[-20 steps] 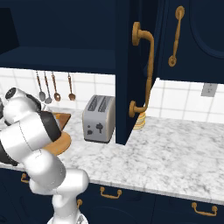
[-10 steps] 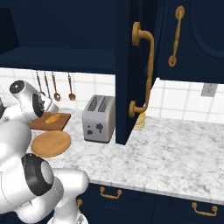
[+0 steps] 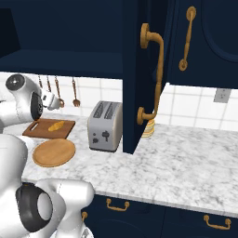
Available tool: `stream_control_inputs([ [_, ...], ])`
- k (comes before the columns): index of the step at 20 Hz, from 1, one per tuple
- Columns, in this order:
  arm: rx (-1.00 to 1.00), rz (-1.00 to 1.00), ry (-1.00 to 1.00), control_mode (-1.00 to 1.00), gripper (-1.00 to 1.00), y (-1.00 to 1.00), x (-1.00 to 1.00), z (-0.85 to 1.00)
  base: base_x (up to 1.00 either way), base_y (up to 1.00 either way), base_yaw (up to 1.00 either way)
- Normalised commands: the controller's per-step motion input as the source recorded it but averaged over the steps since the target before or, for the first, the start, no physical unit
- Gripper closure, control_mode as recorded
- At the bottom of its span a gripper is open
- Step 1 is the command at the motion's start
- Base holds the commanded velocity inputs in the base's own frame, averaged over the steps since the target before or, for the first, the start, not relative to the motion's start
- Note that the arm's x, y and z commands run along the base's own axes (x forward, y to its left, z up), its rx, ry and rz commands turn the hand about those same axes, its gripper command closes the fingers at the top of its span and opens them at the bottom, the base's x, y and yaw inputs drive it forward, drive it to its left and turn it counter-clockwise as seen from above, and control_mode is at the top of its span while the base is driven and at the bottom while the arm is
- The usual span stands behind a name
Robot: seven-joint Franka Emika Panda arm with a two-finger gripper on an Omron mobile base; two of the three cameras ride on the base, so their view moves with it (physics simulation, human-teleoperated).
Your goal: From the different types of pastries on the counter, select a croissant and place it on the cutting board. Then retrieve a jar of jam from the cabinet and place it alongside the croissant on the cutting board.
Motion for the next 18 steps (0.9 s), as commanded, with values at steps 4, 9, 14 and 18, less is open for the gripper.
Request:
stream_control_inputs([
  [4,0.00,0.00,-0.12,-1.00,-1.00,-0.17,-0.32,0.68,0.00,0.00,0.00],
  [9,0.00,0.00,-0.16,-1.00,-1.00,-0.22,-0.39,0.71,0.00,0.00,0.00],
  [14,0.00,0.00,-0.15,-1.00,-1.00,-0.28,-0.43,0.73,0.00,0.00,0.00],
  [18,0.00,0.00,-0.08,-1.00,-1.00,-0.29,-0.33,0.72,0.00,0.00,0.00],
])
